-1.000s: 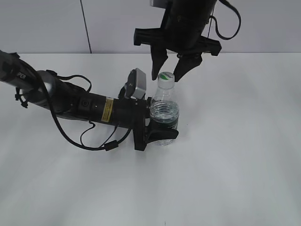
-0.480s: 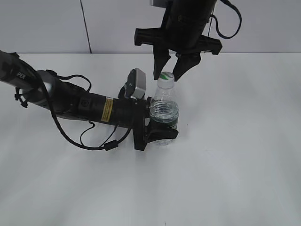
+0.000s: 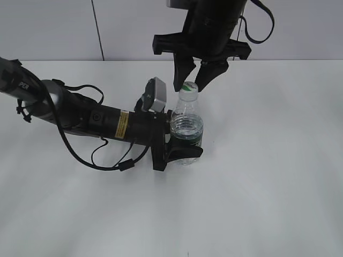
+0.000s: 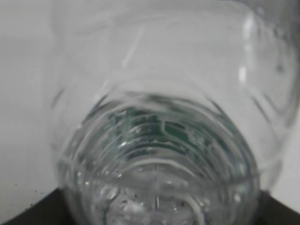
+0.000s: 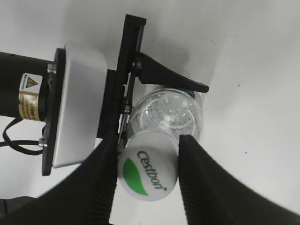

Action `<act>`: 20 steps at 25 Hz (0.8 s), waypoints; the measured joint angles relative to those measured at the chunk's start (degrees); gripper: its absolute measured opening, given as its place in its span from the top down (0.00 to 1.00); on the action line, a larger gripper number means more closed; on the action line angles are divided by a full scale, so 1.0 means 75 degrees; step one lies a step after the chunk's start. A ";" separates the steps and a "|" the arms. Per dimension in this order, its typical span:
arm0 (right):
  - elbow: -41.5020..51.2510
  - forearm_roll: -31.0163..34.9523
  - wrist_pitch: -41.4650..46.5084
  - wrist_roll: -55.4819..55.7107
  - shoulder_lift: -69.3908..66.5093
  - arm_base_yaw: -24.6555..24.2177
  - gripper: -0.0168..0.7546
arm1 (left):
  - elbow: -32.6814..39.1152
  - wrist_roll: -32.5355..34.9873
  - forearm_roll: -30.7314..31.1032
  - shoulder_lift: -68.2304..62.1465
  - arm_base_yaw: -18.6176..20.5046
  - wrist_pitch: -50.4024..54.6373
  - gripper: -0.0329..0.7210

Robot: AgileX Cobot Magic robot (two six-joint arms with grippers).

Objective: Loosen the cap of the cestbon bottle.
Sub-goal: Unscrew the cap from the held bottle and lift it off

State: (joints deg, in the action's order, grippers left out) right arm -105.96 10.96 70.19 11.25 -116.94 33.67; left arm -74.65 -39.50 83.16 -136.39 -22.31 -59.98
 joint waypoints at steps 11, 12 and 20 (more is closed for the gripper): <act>-0.0003 -0.0016 -0.0006 -0.2170 -0.0006 0.0000 0.59 | 0.0000 0.0000 0.0007 0.0000 0.0000 0.0018 0.41; -0.0009 -0.0016 -0.0006 -0.2375 -0.0006 0.0000 0.59 | 0.0000 0.0000 0.0007 0.0000 0.0000 0.0018 0.41; -0.0018 0.0007 -0.0006 -0.4727 -0.0006 0.0000 0.59 | -0.0007 0.0000 0.0092 0.0000 0.0000 0.0032 0.41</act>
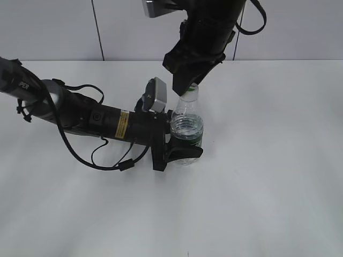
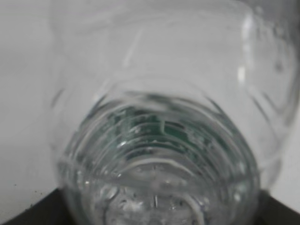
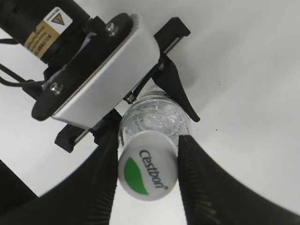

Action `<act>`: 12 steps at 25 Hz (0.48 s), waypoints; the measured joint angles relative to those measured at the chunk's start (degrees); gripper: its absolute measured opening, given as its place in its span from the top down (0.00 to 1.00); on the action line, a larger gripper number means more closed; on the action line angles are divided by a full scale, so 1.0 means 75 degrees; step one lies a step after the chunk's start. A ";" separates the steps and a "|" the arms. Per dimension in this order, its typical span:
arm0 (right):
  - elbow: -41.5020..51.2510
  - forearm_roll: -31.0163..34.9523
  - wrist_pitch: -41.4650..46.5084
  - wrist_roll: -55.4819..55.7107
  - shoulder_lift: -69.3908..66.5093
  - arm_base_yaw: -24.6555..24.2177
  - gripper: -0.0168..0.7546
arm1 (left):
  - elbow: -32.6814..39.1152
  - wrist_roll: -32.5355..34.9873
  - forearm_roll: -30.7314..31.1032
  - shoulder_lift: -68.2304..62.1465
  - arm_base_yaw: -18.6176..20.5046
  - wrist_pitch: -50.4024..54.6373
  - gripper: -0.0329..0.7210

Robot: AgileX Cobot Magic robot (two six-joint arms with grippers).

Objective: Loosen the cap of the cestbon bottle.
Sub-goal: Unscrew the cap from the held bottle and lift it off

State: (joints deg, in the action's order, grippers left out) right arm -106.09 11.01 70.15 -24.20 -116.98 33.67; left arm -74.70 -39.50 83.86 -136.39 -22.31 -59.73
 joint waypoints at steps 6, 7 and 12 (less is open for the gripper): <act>-0.0009 0.0015 0.0000 -0.1438 0.0000 0.0008 0.59 | -0.0006 0.0000 0.0050 0.0000 0.0000 0.0000 0.41; -0.0009 0.0020 0.0000 -0.1703 0.0000 0.0008 0.59 | -0.0006 -0.0007 0.0050 0.0000 0.0000 0.0000 0.41; -0.0009 0.0049 0.0014 -0.2861 0.0007 0.0008 0.59 | -0.0006 -0.0007 0.0057 0.0003 0.0000 0.0001 0.41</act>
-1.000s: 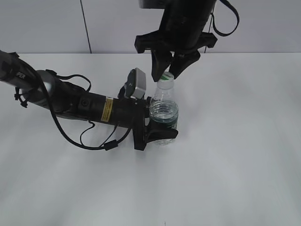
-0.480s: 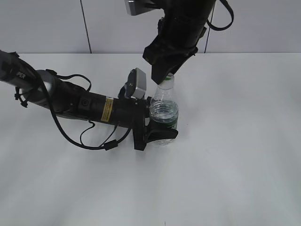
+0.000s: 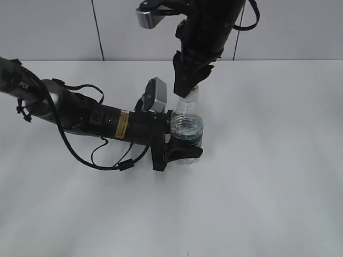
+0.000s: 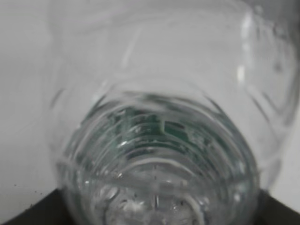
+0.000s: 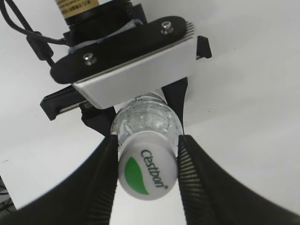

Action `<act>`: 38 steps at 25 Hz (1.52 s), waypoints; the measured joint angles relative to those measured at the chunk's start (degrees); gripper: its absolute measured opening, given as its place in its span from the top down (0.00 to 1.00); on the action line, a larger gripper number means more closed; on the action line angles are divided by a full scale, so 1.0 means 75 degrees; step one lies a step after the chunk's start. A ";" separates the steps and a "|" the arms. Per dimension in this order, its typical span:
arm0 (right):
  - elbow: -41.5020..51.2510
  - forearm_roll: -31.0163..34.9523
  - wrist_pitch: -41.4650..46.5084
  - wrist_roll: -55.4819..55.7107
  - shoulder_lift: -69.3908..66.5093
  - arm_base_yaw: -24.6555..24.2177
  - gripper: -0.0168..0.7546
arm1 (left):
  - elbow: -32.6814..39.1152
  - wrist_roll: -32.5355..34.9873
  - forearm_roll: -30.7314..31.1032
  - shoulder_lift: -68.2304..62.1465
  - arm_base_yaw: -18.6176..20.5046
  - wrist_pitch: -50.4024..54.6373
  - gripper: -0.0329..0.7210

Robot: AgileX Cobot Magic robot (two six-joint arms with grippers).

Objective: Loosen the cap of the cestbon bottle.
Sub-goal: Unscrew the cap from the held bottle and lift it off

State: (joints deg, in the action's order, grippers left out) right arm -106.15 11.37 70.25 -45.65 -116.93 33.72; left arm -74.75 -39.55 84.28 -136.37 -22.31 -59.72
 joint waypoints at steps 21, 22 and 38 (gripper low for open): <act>0.0000 -0.0145 0.0036 -0.2900 0.0014 0.0020 0.60 | -0.0008 -0.0025 0.0022 0.0006 0.0000 0.0032 0.41; 0.0000 -0.0145 0.0036 -0.2974 0.0014 0.0020 0.60 | -0.0008 -0.0025 0.0028 0.0006 0.0000 0.0032 0.41; 0.0000 -0.0223 0.0028 -0.3136 0.0007 0.0029 0.52 | -0.0008 -0.0031 0.0045 0.0006 0.0000 0.0039 0.41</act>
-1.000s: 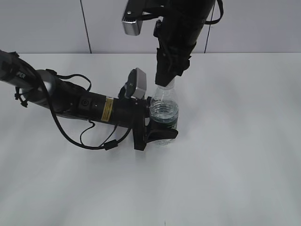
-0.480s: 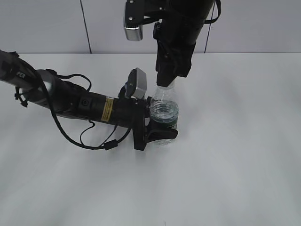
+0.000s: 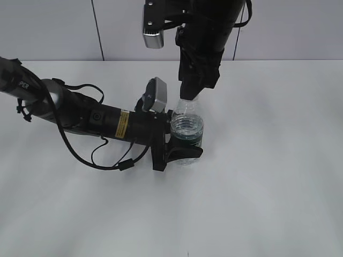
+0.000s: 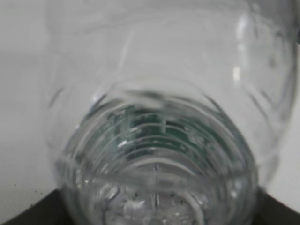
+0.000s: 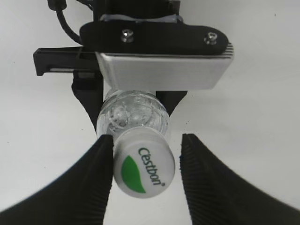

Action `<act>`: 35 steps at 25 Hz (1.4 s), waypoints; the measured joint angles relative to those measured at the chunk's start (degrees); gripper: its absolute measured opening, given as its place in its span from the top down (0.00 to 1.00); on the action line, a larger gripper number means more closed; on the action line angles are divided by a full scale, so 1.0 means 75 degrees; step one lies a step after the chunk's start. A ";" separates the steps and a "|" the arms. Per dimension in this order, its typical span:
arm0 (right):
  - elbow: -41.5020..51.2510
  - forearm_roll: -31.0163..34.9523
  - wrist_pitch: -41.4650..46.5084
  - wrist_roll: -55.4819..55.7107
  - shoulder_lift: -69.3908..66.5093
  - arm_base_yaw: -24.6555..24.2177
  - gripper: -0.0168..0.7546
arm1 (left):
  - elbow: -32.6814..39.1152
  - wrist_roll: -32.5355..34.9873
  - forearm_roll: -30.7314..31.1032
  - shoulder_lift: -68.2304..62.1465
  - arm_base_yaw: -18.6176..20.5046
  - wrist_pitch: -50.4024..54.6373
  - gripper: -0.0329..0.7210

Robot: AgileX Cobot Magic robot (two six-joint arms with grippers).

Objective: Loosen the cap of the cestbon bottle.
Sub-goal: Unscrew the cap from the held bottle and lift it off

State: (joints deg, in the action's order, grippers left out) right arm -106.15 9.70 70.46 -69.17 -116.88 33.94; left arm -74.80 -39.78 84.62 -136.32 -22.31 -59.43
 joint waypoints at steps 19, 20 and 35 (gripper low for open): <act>0.0000 -0.0084 -0.0024 0.2653 0.0168 0.0000 0.41 | 0.0000 0.0000 0.0036 0.0000 0.0000 -0.0014 0.41; 0.0000 -0.0031 -0.0024 0.2820 0.0215 0.0000 0.41 | 0.0000 0.0007 0.0043 0.0000 0.0000 -0.0014 0.41; -0.0066 -0.0198 -0.0038 0.8889 0.0373 0.0000 0.41 | 0.0000 0.0007 0.0043 0.0000 0.0000 -0.0014 0.41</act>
State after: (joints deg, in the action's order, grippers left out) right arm -106.65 8.21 70.17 -2.51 -114.08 33.94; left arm -74.80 -39.73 84.94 -136.32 -22.31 -59.54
